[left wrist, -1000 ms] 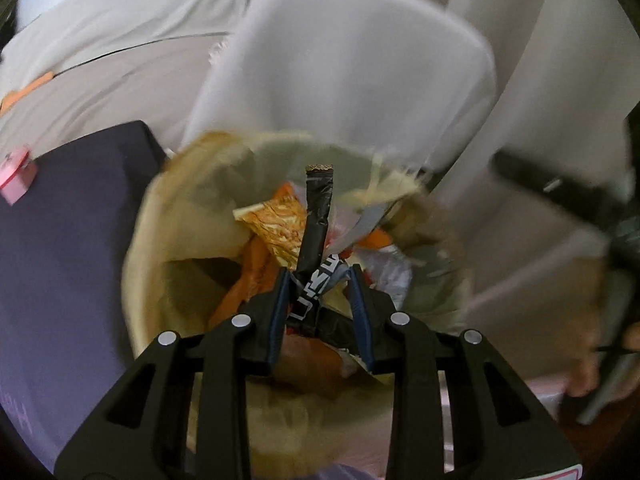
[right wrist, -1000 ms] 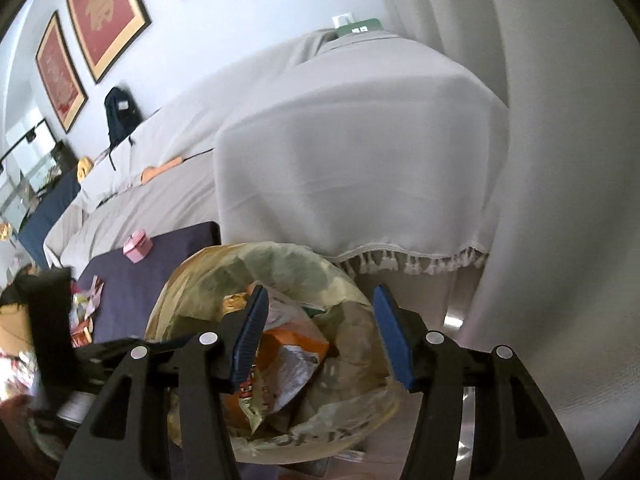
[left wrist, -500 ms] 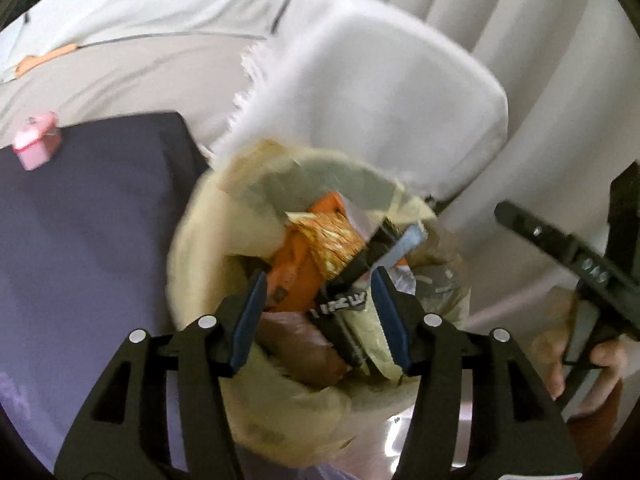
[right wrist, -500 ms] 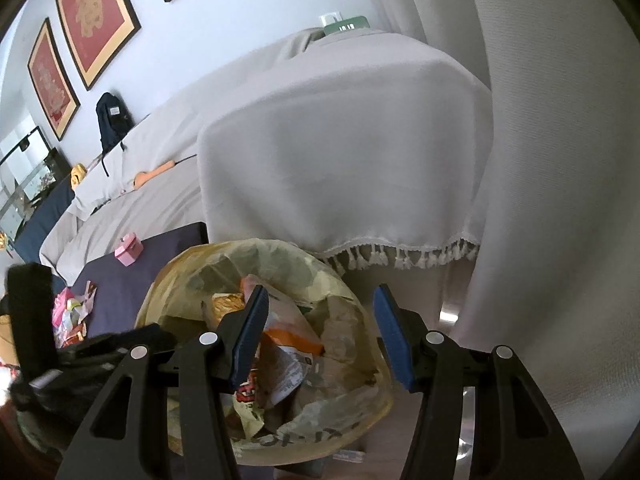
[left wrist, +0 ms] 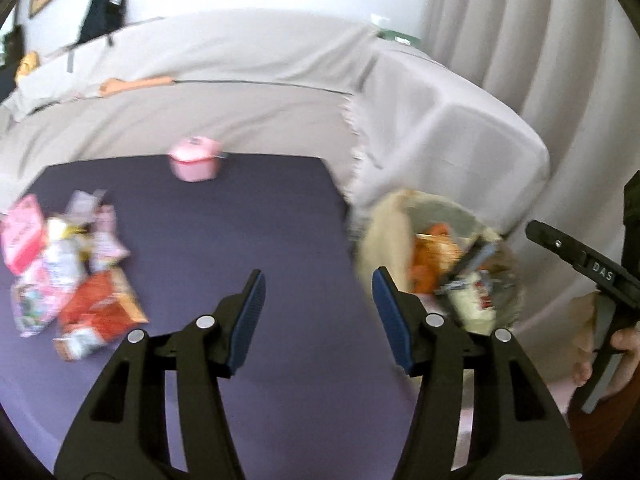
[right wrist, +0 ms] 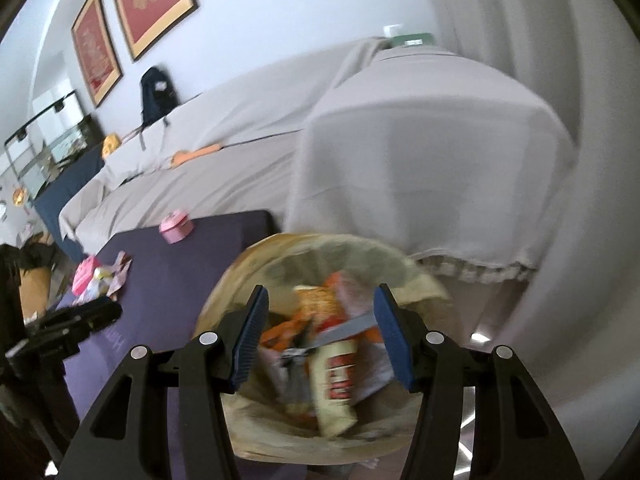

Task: Collect trash
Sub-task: 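Move both open grippers back over the wrapper pile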

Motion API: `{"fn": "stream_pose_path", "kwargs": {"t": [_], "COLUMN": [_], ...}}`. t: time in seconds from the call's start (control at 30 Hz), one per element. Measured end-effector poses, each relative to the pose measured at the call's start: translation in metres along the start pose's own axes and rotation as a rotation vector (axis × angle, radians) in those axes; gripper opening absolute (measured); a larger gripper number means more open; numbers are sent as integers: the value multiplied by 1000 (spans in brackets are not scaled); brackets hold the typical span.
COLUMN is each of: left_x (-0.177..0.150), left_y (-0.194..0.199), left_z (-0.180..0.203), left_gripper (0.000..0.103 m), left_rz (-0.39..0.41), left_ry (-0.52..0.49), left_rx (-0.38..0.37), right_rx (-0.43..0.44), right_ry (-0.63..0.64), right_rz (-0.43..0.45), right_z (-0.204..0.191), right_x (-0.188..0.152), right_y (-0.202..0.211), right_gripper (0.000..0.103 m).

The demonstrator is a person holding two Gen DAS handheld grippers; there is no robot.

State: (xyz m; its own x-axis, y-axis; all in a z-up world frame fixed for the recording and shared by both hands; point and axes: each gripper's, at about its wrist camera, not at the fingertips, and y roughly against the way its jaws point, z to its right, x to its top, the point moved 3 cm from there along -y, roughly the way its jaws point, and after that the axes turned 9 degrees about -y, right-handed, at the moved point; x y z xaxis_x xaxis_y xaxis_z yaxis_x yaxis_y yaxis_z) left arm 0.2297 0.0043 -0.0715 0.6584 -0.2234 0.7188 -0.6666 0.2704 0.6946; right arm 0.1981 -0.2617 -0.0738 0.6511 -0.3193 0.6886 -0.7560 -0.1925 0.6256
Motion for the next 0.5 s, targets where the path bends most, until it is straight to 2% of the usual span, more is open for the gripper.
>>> {"fn": "stream_pose_path", "kwargs": {"t": [0.2, 0.3, 0.5], "left_x": [-18, -30, -58], "left_y": [32, 47, 53], "left_z": [-89, -133, -216], "left_gripper": [53, 57, 58], "left_rz": [19, 36, 25], "left_ry": [114, 165, 236], "left_rx": [110, 162, 249], "right_rx": [-5, -1, 23], "right_ry": [82, 142, 196], "right_rz": [-72, -150, -187], "right_z": [-53, -89, -150], "right_x": [-21, -37, -53], "right_y": [-31, -56, -77], "right_gripper": [52, 52, 52]}}
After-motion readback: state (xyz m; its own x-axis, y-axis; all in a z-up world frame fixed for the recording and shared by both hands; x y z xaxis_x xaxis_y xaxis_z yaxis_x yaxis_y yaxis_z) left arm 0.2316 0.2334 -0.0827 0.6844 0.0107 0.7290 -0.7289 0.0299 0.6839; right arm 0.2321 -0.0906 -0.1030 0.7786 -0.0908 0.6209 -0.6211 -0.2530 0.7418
